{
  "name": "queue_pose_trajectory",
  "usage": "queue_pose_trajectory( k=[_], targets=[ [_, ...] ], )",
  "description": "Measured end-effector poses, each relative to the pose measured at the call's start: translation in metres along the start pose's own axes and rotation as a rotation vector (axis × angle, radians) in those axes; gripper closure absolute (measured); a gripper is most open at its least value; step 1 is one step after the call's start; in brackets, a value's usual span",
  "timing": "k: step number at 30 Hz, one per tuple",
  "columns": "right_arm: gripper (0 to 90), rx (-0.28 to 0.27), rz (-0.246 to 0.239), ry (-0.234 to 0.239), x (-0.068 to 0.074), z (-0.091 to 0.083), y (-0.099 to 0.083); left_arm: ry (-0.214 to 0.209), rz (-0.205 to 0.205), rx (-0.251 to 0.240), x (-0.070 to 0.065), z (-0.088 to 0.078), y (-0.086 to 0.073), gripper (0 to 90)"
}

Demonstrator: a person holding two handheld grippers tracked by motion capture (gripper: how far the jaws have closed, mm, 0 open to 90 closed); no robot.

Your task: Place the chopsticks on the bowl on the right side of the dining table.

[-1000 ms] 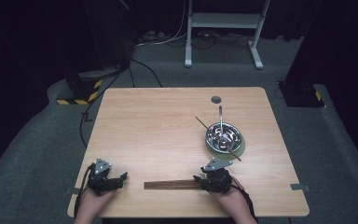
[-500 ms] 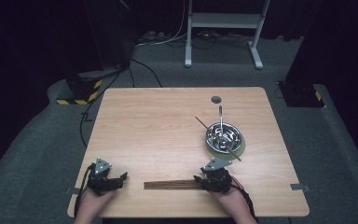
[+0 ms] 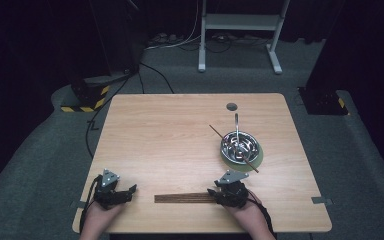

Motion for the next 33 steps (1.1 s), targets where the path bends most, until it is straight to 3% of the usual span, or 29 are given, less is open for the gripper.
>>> queue_pose_trajectory(
  k=[6,7,8,12,21,27,29,33],
  targets=[
    [56.5,-0.010,0.030,-0.009,-0.003,0.001,0.000,0.000,0.000,0.000,0.000,0.000,0.000,16.1],
    [56.7,-0.014,0.031,-0.026,-0.004,0.001,0.001,0.001,0.000,0.000,0.000,0.000,0.000,16.1],
    [56.9,-0.011,0.022,-0.072,-0.006,0.003,0.000,0.001,0.000,0.000,0.000,0.000,0.000,16.1],
    [56.5,-0.023,0.039,-0.057,-0.006,0.000,-0.001,0.001,0.000,0.000,0.000,0.000,0.000,16.1],
    [57.9,-0.009,-0.017,-0.015,0.007,-0.001,0.001,0.001,0.000,0.000,0.000,0.000,0.000,16.3],
    [58.1,-0.009,-0.020,-0.033,0.005,0.002,0.001,0.001,0.000,0.000,0.000,0.000,0.000,16.2],
    [58.0,-0.010,0.014,-0.032,0.003,0.002,0.001,0.001,-0.001,-0.001,0.000,0.000,0.000,16.2],
    [57.9,-0.017,0.025,-0.044,-0.001,0.004,0.002,0.001,0.000,0.000,0.000,0.000,0.000,16.2]
  ],
)
Point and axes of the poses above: each handheld gripper's, and its own axes: z roughly forward along the jaws, y roughly out of its top, x roughly to its left, the point moved 2 cm from there along z, roughly forward along the jaws, and after that the axes turned 7 degrees about -z, right-handed, at the moved point
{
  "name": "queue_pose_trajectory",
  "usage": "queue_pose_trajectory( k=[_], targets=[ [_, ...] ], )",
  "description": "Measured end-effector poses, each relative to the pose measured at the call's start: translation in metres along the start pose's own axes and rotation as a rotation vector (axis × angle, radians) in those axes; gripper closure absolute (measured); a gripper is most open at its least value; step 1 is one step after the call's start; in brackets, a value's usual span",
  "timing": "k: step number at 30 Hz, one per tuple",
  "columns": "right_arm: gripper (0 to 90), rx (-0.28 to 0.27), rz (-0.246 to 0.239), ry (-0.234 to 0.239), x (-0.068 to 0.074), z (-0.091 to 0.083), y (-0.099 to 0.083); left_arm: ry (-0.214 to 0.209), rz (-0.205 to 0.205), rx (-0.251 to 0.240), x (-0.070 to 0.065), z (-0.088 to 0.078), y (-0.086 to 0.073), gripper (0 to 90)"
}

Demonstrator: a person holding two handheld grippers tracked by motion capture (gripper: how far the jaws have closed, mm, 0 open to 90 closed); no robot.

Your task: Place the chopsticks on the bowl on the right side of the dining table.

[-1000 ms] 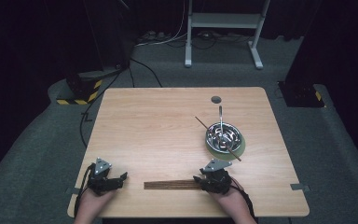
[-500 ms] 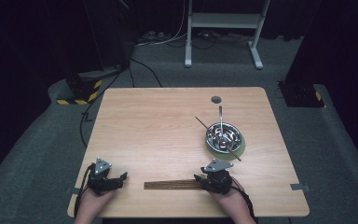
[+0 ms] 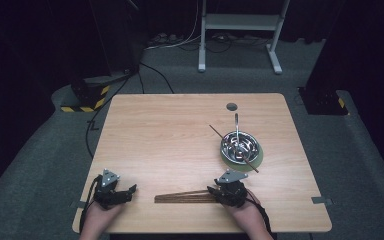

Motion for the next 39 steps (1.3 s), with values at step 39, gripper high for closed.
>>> queue_pose_trajectory(
  k=[39],
  targets=[
    [76.0,0.105,-0.016,-0.044,-0.022,0.025,0.028,-0.009,0.014,0.003,0.001,0.000,0.000,16.7]
  ],
)
Point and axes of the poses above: each handheld gripper's, and its own axes: z roughly forward along the jaws, y roughly out of its top, x roughly to its left, the point moved 2 cm from there along z, roughly forward along the jaws, and after that the axes turned 7 degrees about -z, right-handed, at the moved point
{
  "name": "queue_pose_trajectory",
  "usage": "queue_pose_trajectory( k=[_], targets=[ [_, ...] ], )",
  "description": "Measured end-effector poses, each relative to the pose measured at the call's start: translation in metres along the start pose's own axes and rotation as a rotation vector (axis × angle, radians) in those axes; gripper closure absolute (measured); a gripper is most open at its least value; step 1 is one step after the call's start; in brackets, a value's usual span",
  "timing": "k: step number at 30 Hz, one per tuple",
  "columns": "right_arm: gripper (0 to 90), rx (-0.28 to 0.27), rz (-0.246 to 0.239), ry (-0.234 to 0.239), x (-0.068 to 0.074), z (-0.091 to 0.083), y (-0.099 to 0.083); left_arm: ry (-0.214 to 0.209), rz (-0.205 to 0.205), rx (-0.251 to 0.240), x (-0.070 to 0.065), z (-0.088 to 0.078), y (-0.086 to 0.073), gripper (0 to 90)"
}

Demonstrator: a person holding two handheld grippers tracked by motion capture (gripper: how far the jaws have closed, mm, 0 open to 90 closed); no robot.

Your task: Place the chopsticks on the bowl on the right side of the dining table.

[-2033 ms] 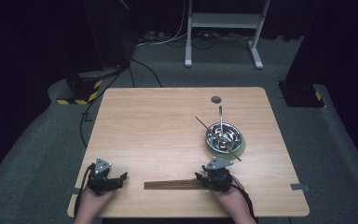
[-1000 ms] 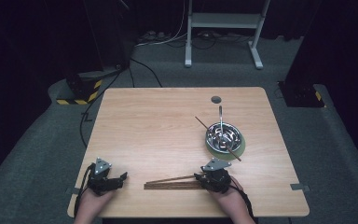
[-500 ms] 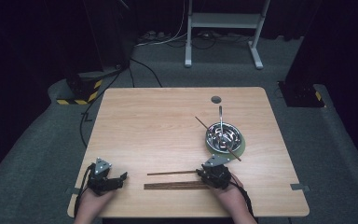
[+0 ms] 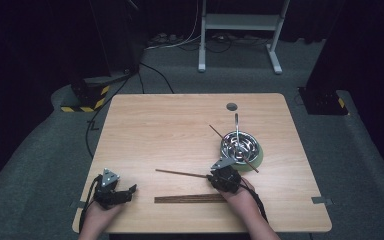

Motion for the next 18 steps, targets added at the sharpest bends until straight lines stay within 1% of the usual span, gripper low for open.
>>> queue_pose_trajectory(
  k=[1,2,3,4,5,6,7,8,9,10,11,14,15,17,18],
  targets=[
    [77.0,0.008,-0.018,0.008,0.000,0.000,0.001,-0.004,-0.001,0.001,0.000,0.000,0.000,16.7],
    [77.0,0.008,-0.018,0.008,0.000,0.000,0.001,-0.004,-0.001,0.001,0.000,0.000,0.000,16.7],
    [71.7,0.016,-0.022,0.014,-0.001,0.000,0.002,-0.007,0.000,0.001,0.000,0.000,0.000,16.7],
    [71.7,0.016,-0.022,0.014,-0.001,0.000,0.002,-0.011,-0.004,-0.004,-0.001,0.001,0.000,16.7],
    [69.1,0.021,-0.034,0.017,-0.001,0.000,0.003,-0.013,0.000,-0.002,0.000,0.001,0.000,16.7],
    [69.2,0.022,-0.041,0.019,-0.001,0.000,0.005,-0.014,0.001,0.000,0.000,0.001,0.000,16.7],
    [69.9,0.012,-0.041,0.031,-0.001,0.000,0.010,-0.013,0.008,0.002,0.000,0.001,0.001,16.7],
    [69.9,0.012,-0.041,0.031,-0.001,0.000,0.010,-0.014,0.010,0.001,0.000,0.001,0.001,16.7],
    [70.0,0.014,-0.058,0.044,0.000,0.002,0.017,-0.016,0.009,-0.002,0.000,0.001,0.001,16.7],
    [70.0,0.014,-0.058,0.044,0.000,0.002,0.017,-0.016,0.009,-0.002,0.000,0.001,0.001,16.7],
    [70.1,0.024,-0.069,0.057,0.001,0.006,0.024,-0.016,0.009,-0.002,0.000,0.001,0.001,16.7],
    [71.8,0.033,-0.077,0.066,0.003,0.011,0.028,-0.016,0.008,-0.002,0.000,0.001,0.001,16.7],
    [73.6,0.036,-0.078,0.081,0.004,0.016,0.031,-0.016,0.008,-0.002,0.000,0.001,0.001,16.7],
    [74.7,0.032,-0.080,0.080,0.005,0.018,0.032,-0.016,0.008,-0.002,0.000,0.001,0.001,16.7],
    [74.8,0.039,-0.089,0.070,0.005,0.020,0.032,-0.016,0.008,-0.002,0.000,0.001,0.001,16.7]
  ],
)
Point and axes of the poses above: each handheld gripper's, and its own axes: z roughly forward along the jaws, y roughly out of its top, x roughly to its left, the point moved 2 cm from there along z, roughly forward along the jaws, and after that the axes turned 7 degrees about -z, right-handed, at the moved point
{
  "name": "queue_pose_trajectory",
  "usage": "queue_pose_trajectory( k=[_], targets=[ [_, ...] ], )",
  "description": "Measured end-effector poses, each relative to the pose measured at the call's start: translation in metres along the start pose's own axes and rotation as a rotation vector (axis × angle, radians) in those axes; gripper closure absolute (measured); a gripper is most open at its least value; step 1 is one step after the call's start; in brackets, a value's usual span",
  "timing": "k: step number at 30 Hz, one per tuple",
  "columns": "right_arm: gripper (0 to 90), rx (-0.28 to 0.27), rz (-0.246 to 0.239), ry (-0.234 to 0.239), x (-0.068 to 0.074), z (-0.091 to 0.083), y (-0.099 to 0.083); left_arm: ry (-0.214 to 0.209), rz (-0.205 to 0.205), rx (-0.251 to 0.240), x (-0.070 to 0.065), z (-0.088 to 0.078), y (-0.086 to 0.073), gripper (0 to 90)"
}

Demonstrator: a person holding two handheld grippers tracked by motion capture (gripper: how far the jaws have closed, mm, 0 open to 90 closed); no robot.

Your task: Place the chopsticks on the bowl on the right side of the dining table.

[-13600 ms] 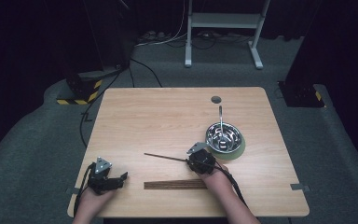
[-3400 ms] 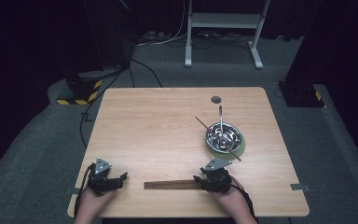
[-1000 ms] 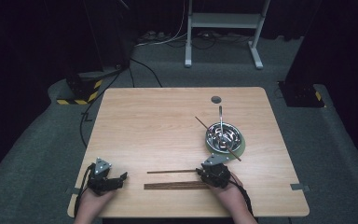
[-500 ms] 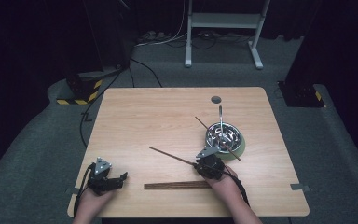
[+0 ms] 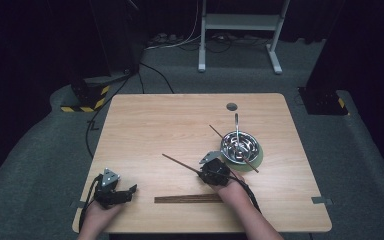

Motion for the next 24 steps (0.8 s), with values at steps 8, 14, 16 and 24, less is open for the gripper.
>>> queue_pose_trajectory(
  k=[8,14,16,24],
  targets=[
    [77.7,0.000,-0.010,0.033,-0.0027,0.0052,0.0031,0.001,0.001,0.002,0.0000,-0.0002,0.0000,16.8],
    [82.4,-0.009,-0.044,0.043,-0.0039,0.0054,0.0022,0.001,0.001,-0.001,0.0000,0.0000,-0.0001,16.8],
    [82.9,-0.009,-0.050,0.043,-0.0040,0.0050,0.0018,0.001,-0.002,0.000,-0.0003,-0.0002,-0.0002,16.8],
    [84.4,-0.008,-0.074,0.045,-0.0038,0.0050,0.0020,0.002,0.004,0.005,0.0002,-0.0005,-0.0002,16.9]
  ],
)
Point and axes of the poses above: each handheld gripper's, and its own axes: z roughly forward along the jaws, y roughly out of its top, x roughly to its left, the point moved 2 cm from there along z, roughly forward along the jaws, and after that the axes turned 7 degrees about -z, right-handed, at the moved point
